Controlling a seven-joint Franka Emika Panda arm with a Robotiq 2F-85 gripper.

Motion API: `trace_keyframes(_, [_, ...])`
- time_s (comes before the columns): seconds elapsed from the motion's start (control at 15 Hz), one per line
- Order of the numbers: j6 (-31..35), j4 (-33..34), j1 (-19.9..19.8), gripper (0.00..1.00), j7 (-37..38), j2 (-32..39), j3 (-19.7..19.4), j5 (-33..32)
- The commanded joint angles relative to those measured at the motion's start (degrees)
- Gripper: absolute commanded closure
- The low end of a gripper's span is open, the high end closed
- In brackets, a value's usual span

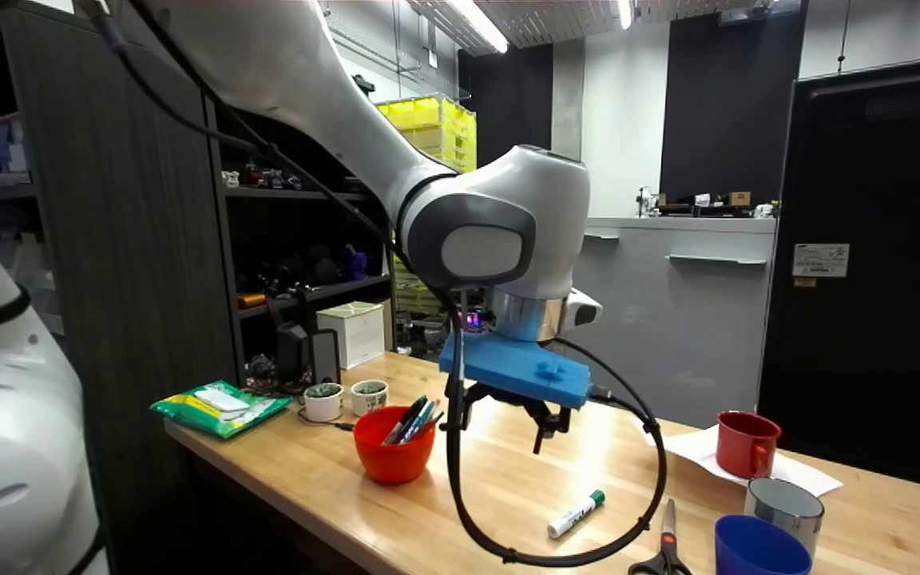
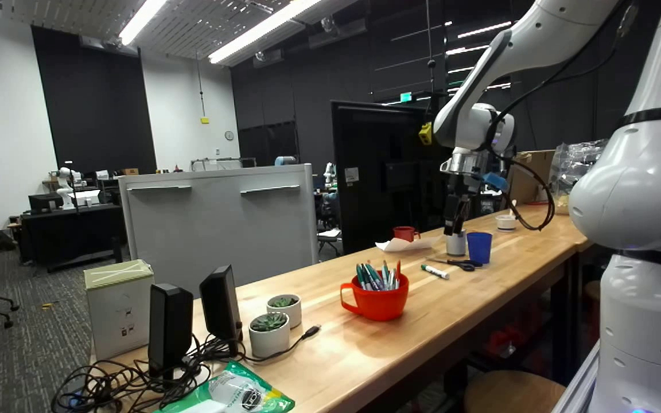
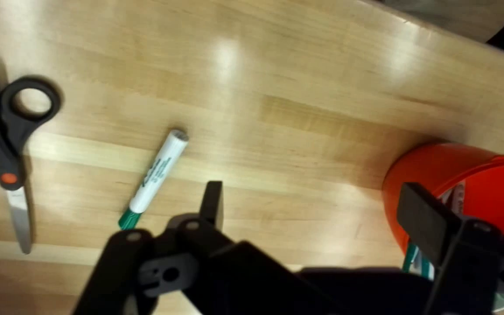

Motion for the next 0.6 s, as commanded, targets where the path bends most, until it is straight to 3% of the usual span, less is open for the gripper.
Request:
trace_keyframes(0.0, [-1.91,-5.81,2.25,0.0,-2.83,-6.24,-1.45,1.28])
trace_keyframes(0.07, [-1.59,-6.81,2.45,0.0,-2.93,-7.02,-1.44,0.89])
trace_keyframes(0.13, [-1.17,-3.62,2.29,0.0,-1.07,-2.92,-1.5,-0.17])
trace_keyframes(0.53, [-1.15,-3.83,2.39,0.0,-1.03,-2.84,-1.8,-0.18])
